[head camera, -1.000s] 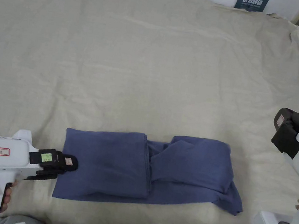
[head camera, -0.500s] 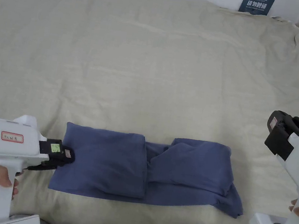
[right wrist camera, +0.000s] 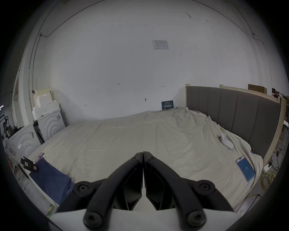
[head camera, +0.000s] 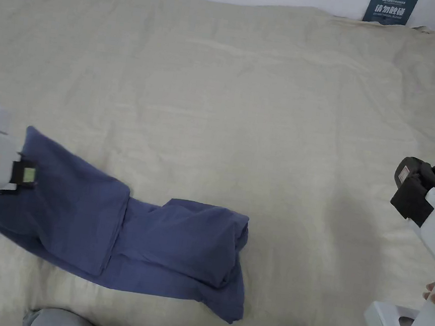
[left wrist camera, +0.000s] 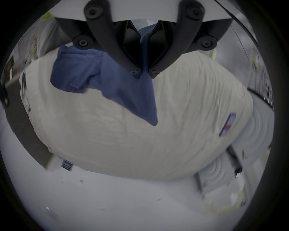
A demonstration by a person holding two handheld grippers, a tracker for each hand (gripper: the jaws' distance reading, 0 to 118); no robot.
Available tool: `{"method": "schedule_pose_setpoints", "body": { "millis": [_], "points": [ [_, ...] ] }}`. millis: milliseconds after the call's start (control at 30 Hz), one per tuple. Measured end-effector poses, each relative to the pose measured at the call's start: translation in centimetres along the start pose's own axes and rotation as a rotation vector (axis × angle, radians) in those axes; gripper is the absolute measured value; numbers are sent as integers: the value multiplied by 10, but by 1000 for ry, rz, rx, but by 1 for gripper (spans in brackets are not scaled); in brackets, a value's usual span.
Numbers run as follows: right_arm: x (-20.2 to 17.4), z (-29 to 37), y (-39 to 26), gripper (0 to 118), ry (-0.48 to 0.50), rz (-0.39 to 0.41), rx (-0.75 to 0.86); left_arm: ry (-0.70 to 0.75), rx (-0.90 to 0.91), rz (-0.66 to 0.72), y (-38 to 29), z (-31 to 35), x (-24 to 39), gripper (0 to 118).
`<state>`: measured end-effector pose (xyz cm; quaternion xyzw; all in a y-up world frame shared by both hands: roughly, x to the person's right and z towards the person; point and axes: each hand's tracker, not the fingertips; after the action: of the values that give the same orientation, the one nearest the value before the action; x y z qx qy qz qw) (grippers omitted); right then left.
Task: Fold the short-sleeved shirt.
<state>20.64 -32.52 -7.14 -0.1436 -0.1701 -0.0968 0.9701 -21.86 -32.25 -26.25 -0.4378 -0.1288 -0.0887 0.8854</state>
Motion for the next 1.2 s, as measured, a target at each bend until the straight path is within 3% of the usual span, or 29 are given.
{"method": "schedule_pose_setpoints", "body": {
  "millis": [300,500,700,767,833,900,967,1033,1133,1200],
  "points": [
    [18,16,0,0,-2,-50,38,-209,-41,-285,-10,-1,124,5],
    [36,26,-5,0,-40,-81,39,-269,-120,-340,-22,-48,198,5],
    [52,38,-7,0,-88,-83,34,-216,-245,-362,-47,-115,255,7],
    [57,40,-6,0,-105,-80,35,-205,-250,-376,-56,-125,262,23],
    [61,42,-4,0,-119,-81,39,-249,-247,-388,-61,-125,261,61],
    [63,42,-2,0,-123,-84,40,-373,-268,-314,-56,-118,255,90],
    [62,41,-1,0,-124,-86,42,-464,-295,-219,-46,-111,246,93],
    [59,40,1,0,-116,-87,43,-542,-238,-120,-31,-97,231,104],
    [53,39,3,0,-101,-95,54,-604,-146,11,-10,-80,200,105],
    [49,39,4,0,-91,-89,57,-564,-72,42,1,-71,182,106]
  ]
}}
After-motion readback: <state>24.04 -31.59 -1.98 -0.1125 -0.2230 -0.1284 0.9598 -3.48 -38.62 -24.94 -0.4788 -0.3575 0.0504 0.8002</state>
